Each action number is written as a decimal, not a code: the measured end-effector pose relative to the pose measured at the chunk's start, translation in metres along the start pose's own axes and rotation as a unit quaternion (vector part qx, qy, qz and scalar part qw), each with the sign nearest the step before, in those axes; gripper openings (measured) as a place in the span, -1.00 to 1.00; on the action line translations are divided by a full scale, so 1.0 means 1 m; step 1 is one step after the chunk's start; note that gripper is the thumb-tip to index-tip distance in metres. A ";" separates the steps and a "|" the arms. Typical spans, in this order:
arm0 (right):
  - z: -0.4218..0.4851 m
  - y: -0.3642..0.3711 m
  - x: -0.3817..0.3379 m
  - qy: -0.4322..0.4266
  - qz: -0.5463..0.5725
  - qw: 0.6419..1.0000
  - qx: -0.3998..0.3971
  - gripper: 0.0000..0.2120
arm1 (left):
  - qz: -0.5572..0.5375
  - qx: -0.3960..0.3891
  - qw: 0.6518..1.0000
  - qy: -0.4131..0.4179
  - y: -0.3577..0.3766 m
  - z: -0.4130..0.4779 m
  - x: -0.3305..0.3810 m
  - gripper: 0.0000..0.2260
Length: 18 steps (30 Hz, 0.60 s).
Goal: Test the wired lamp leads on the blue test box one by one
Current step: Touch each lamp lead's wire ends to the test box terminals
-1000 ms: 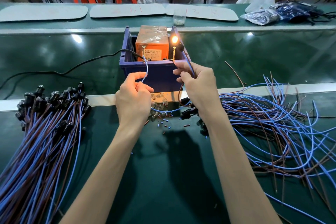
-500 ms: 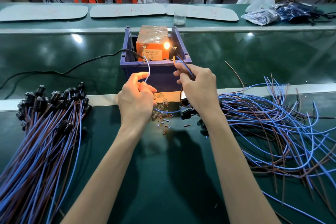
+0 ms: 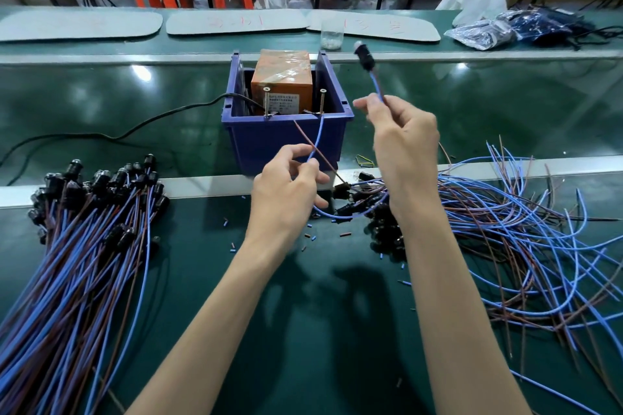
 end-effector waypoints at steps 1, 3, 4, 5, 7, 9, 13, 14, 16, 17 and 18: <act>0.002 -0.005 -0.001 -0.001 0.006 1.000 0.010 -0.79 | -0.007 -0.023 1.000 -0.003 0.005 -0.001 0.000 -0.82; 0.004 -0.015 -0.005 -0.013 -0.019 0.999 0.025 -0.78 | -0.011 -0.074 0.997 -0.005 0.015 -0.003 0.003 -0.84; 0.005 -0.021 -0.008 -0.023 -0.037 0.999 0.031 -0.78 | -0.011 -0.097 0.995 -0.005 0.020 -0.005 0.004 -0.84; 0.007 -0.027 -0.011 -0.034 -0.048 0.998 0.037 -0.77 | -0.013 -0.117 0.993 -0.006 0.025 -0.006 0.006 -0.85; 0.009 -0.038 -0.014 -0.049 -0.042 0.997 0.046 -0.78 | -0.019 -0.142 0.990 -0.006 0.031 -0.009 0.008 -0.86; 0.012 -0.053 -0.016 -0.057 -0.026 0.995 0.073 -0.79 | -0.015 -0.158 0.987 -0.003 0.034 -0.011 0.009 -0.87; 0.014 -0.077 -0.014 -0.049 0.020 0.989 0.135 -0.84 | -0.013 -0.172 0.985 -0.004 0.033 -0.012 0.011 -0.81; 0.015 -0.080 -0.012 -0.045 0.043 0.988 0.138 -0.88 | -0.013 -0.172 0.985 -0.006 0.033 -0.011 0.011 -0.79; 0.016 -0.082 -0.012 -0.059 0.072 0.986 0.137 -0.90 | -0.007 -0.172 0.985 -0.011 0.031 -0.011 0.010 -0.76; 0.016 -0.082 -0.016 -0.082 0.060 0.985 0.138 -0.88 | -0.002 -0.173 0.985 -0.012 0.031 -0.011 0.010 -0.76; 0.014 -0.082 -0.022 -0.111 0.035 0.983 0.141 -0.85 | 0.004 -0.175 0.985 -0.012 0.030 -0.011 0.009 -0.76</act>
Point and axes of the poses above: each hand's wrist, its own z-axis towards the middle knuckle, its own y-axis out of the palm, x = y × z, the point moved 10 cm from there along z, towards the middle knuckle, and after that the axes turned 6 degrees about z, right-handed, at the moved point
